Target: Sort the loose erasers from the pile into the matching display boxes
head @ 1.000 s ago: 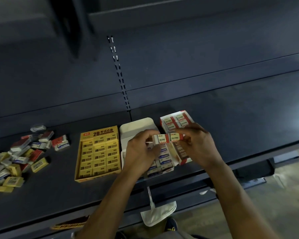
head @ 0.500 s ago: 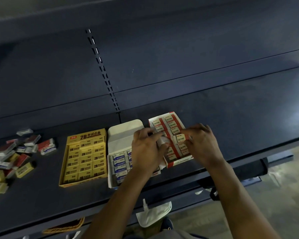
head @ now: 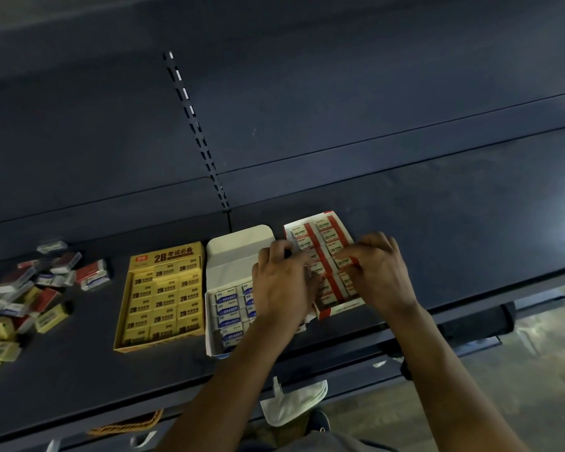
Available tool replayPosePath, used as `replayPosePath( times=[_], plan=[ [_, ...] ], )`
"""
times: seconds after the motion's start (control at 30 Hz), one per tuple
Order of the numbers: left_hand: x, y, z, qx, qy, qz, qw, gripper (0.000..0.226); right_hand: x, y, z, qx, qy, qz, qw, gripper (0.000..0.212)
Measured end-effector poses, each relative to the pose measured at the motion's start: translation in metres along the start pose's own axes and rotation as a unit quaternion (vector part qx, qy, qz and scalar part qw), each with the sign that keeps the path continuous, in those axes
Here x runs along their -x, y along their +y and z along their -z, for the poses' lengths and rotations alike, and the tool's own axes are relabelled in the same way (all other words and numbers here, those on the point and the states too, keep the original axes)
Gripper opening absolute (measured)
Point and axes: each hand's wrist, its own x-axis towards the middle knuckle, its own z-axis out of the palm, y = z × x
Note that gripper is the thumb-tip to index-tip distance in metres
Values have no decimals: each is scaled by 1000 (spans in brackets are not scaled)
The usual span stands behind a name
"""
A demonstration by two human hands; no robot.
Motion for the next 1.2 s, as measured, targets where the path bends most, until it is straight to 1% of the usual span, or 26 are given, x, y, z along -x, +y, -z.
replayPosePath(
  times=[0.13,0.23,0.3,0.33,0.43,0.5,0.57,0.67,0.8,0.87,0.97,1.03,1.13,1.2],
  plan=[
    [0,0,-3,11,21,5,1000,34,-1,1,-3,-4,11,-1,1000,23],
    [1,-3,-4,16,19,-8,1000,34,1,-1,-3,4,15,-3,1000,23],
    [1,-7,-2,29,17,-18,999,33,4,-6,-2,5,51,-2,999,26],
    [1,-9,-1,36,30,-23,999,30,4,-8,-2,2,72,0,997,27],
    [5,-19,3,43,80,-26,996,22,4,-22,-5,2,104,31,994,27],
    [9,-25,10,45,89,-19,995,24,3,-35,-12,-3,106,65,992,30],
    [13,-34,17,32,88,-11,996,30,4,-50,-21,-4,99,91,991,32],
    [22,-51,30,5,80,9,997,38,9,-77,-34,-16,77,121,990,28],
    [37,-81,45,-19,78,38,996,43,14,-114,-49,-39,45,162,985,40],
    [44,-98,53,-30,76,55,995,43,16,-133,-58,-34,31,180,983,42],
    [55,-126,65,-44,85,62,994,32,19,-161,-72,-43,0,192,980,35],
    [62,-146,73,-56,78,71,993,28,22,-180,-81,-47,-10,205,978,32],
    [73,-177,83,-70,60,105,990,31,24,-208,-93,-49,-17,227,972,34],
    [80,-198,92,-81,47,121,988,40,24,-228,-102,-53,-29,239,969,33]
  ],
)
